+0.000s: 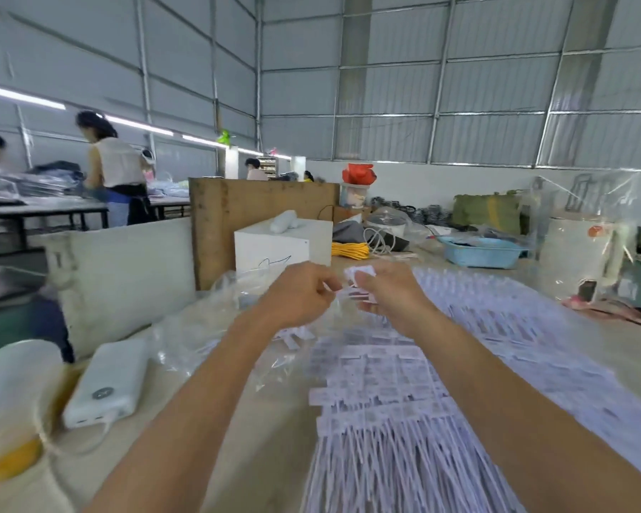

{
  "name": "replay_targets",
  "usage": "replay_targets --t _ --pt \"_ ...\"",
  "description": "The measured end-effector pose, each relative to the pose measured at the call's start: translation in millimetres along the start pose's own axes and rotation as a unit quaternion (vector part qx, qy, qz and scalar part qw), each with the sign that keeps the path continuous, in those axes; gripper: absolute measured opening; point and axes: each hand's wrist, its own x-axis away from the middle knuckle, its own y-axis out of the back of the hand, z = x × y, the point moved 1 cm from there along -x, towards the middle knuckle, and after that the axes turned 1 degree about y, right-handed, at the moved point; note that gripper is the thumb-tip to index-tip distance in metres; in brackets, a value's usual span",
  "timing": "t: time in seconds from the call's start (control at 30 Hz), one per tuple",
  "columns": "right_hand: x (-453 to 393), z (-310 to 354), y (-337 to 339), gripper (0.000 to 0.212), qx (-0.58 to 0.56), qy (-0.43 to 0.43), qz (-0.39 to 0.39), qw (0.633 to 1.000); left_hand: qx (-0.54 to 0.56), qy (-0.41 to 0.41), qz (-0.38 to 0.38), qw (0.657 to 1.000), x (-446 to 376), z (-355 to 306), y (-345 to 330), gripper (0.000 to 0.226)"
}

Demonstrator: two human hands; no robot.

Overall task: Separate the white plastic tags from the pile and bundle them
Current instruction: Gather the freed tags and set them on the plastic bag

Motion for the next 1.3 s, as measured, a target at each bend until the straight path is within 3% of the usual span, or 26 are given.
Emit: replay_targets --t 0.07,0.17,0.27,0.33,0.47,0.7,0.87,0.97,1.07,1.17,1.3 --pt "-8.7 -10.6 -31.5 0.011 0.046 0.021 0.032 0.998 -0.034 0.031 -0.002 0.999 2.3 36.5 14.8 0.021" --pt "-19.4 -27.8 -61.5 0.043 0.197 0.07 0.084 0.974 -0.096 0.077 -0.004 0.992 1.3 83.5 21.7 0.024" --pt "-25.9 -46.8 -72.8 0.035 0.416 0.108 0.144 0.891 -0.135 0.136 -0.004 0.981 -0.6 120.3 10.8 0.025" --pt "-26.9 -54.9 -76.5 0.029 0.491 0.098 0.159 0.851 -0.156 0.156 0.001 0.975 -4.1 137.2 -1.6 0.024" --pt "-29.0 -61.5 -79.6 0.036 0.533 0.068 0.175 0.825 -0.191 0.181 -0.017 0.964 -14.6 146.4 -23.7 0.024" --pt "-27.0 -57.6 -77.1 0.033 0.521 0.09 0.166 0.833 -0.355 0.189 0.089 0.911 -30.5 131.0 -41.6 0.029" --pt "-17.4 -23.6 -50.3 0.03 0.466 0.095 0.189 0.859 -0.41 0.151 0.052 0.898 -36.4 78.3 -32.0 0.028" --pt "-5.1 0.8 -1.9 0.025 0.431 0.082 0.193 0.878 -0.338 0.052 0.001 0.94 -34.7 30.6 -36.1 0.014" --pt "11.8 6.5 62.0 0.021 0.439 0.09 0.142 0.883 -0.14 -0.072 0.065 0.985 -30.2 -21.0 -49.0 0.022" --pt "32.1 -7.4 117.6 0.018 0.476 0.099 0.069 0.871 -0.045 -0.142 0.168 0.974 -24.8 -62.4 -73.9 0.02" --pt "60.9 -36.3 157.2 0.016 0.404 0.076 0.027 0.911 -0.083 -0.122 0.284 0.947 -25.7 -87.3 -105.3 0.037"
